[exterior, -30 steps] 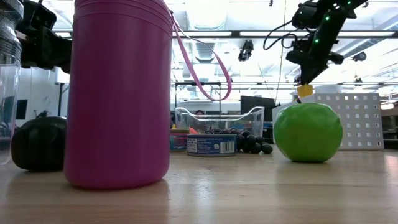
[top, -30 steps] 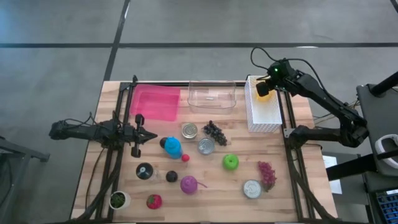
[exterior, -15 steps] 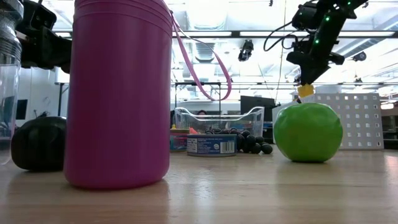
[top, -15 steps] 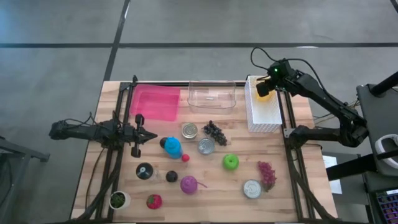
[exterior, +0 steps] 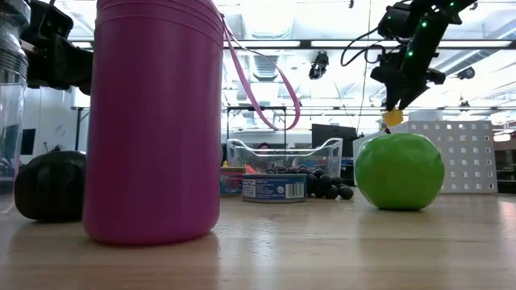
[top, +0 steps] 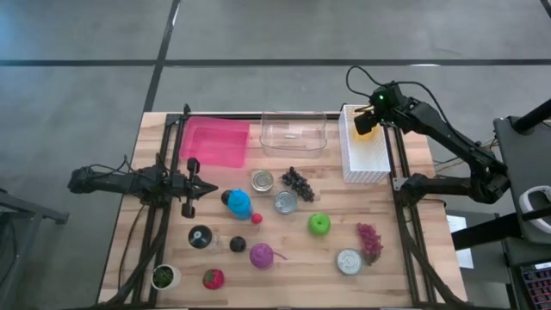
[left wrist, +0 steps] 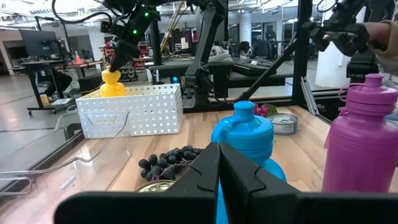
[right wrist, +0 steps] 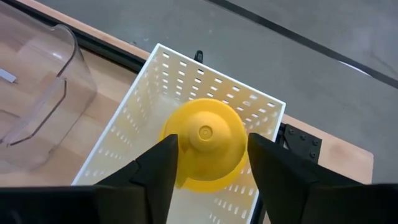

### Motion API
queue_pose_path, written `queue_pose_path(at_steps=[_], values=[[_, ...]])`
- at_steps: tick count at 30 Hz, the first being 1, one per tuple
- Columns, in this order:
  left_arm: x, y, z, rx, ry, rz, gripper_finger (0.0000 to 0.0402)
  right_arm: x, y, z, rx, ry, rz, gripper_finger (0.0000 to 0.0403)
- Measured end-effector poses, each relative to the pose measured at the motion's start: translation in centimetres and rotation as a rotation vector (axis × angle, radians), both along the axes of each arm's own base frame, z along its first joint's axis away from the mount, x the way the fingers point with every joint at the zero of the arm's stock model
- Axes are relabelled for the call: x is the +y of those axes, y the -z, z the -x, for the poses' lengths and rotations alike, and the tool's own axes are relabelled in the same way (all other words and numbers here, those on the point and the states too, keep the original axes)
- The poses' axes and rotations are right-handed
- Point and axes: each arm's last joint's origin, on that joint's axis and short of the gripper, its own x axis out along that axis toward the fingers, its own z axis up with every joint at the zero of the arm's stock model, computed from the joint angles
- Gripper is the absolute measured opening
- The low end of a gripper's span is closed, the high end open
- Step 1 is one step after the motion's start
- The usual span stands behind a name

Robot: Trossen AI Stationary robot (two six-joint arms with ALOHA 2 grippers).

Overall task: Pick & Place Food Item
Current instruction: Put the yellow water bottle into the white bin, then put the top plum into the pink bin

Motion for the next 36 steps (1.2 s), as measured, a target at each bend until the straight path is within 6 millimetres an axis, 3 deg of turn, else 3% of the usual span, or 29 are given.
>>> queue_pose_path(at_steps=[18,25,30,36], values=[[0.0,0.0,0.0,0.0,0.0,0.003,0.0016,-0.1,-1.3,0.0,-0.02,0.012,0.029,0.0203],[0.0,0.0,0.0,0.0,0.0,0.003,0.0016,0.0,-2.8,0.1,-0.027,0.007,0.05,0.0196],[0.0,0.0,0.0,0.0,0.0,0.002,0.0016,1.2,-4.9,0.9,-0.06,-0.023,0.07,0.0192],[0.0,0.0,0.0,0.0,0.0,0.002,0.0016,4.2,-6.6,2.2,-0.156,-0.123,0.086,0.019]])
